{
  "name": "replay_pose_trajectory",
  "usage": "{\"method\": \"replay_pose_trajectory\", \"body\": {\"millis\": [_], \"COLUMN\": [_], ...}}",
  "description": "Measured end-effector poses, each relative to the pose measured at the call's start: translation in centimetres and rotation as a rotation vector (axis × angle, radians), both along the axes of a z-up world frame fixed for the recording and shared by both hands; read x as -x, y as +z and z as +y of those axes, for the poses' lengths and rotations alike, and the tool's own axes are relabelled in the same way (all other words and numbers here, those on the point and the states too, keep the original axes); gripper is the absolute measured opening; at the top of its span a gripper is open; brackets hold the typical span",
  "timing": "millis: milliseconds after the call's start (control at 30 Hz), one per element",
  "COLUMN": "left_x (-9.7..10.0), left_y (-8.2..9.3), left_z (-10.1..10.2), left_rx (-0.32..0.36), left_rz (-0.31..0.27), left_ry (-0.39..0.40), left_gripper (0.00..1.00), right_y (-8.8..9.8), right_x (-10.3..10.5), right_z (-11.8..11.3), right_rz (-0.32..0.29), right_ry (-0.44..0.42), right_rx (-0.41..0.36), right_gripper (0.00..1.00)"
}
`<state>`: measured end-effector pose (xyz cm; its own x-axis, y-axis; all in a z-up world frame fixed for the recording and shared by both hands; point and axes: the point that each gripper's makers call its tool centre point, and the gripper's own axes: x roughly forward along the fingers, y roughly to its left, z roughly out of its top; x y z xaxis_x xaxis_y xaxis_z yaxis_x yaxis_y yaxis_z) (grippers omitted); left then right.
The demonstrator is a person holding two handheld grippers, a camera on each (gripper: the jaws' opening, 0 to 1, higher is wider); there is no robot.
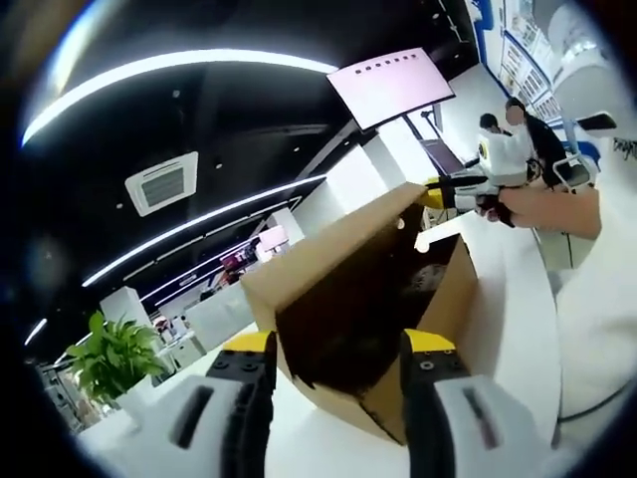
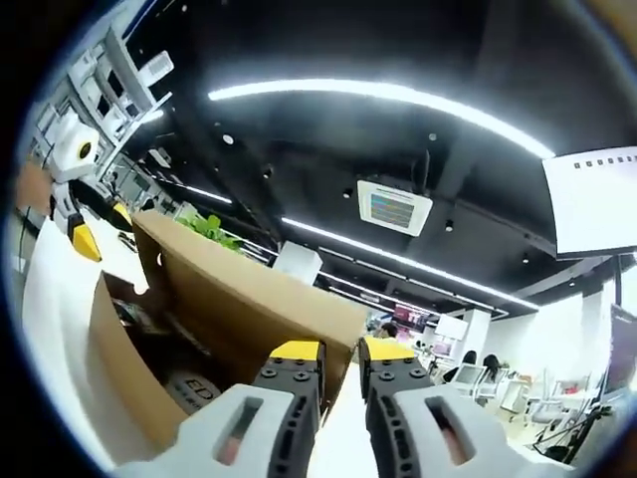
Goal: Operate the shoe box by opening the lid, removing the specified soft item, and placing it in the target area until the item is outside and the box remains undamaged.
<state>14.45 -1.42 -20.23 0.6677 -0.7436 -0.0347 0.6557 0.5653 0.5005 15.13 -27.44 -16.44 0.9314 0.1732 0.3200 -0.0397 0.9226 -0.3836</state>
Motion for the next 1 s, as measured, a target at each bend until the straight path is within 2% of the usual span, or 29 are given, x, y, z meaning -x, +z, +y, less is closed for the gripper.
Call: {"method": "replay_pose_trajectory", "body": {"millis": [100, 233, 267, 300, 367, 533, 700, 767, 800, 900, 967, 1000], "left_x": [0.0, -0.4, -0.1, -0.2, 0.0, 0.0, -0.5, -0.2, 0.0, 0.2, 0.2, 0.2], "left_y": [-0.1, 0.0, -0.2, -0.1, -0.2, -0.3, -0.1, -0.5, -1.0, -1.8, -1.9, -2.2], "left_z": [0.0, 0.4, 0.1, 0.3, 0.1, 0.1, 0.6, 0.4, 0.3, -0.3, -1.0, -1.3], "left_rx": [0.003, 0.014, 0.01, 0.019, 0.015, 0.01, -0.007, 0.032, 0.029, 0.002, 0.047, 0.074], "left_rz": [0.014, 0.012, 0.024, 0.026, 0.045, 0.047, 0.026, 0.103, 0.147, 0.17, 0.172, 0.222], "left_ry": [0.002, 0.02, -0.009, 0.002, -0.013, -0.017, -0.025, -0.053, -0.076, -0.11, -0.137, -0.149], "left_gripper": [0.49, 0.44, 0.43, 0.46, 0.48, 0.5, 0.42, 0.41, 0.43, 0.47, 0.45, 0.43], "right_y": [-0.4, -0.9, -0.6, -0.3, -0.4, -0.1, 0.1, 0.3, 0.3, 0.3, 0.6, 0.6], "right_x": [-0.4, -0.7, -0.6, -0.5, -0.6, -0.7, -0.9, -1.0, -1.0, -1.3, -1.4, -1.4], "right_z": [-0.4, -0.6, -0.4, -0.4, -0.1, -0.1, -0.5, -0.8, -0.8, -1.0, -1.1, -1.1], "right_rz": [0.025, 0.073, 0.055, 0.031, 0.034, 0.03, 0.036, 0.041, 0.042, 0.054, 0.062, 0.071], "right_ry": [-0.009, -0.013, -0.012, -0.03, -0.036, -0.04, -0.054, -0.059, -0.058, -0.057, -0.042, -0.03], "right_rx": [-0.011, -0.047, -0.029, 0.016, 0.028, 0.037, 0.037, 0.023, 0.018, 0.014, -0.004, -0.03], "right_gripper": [0.15, 0.24, 0.21, 0.2, 0.18, 0.15, 0.1, 0.08, 0.07, 0.04, 0.04, 0.04]}}
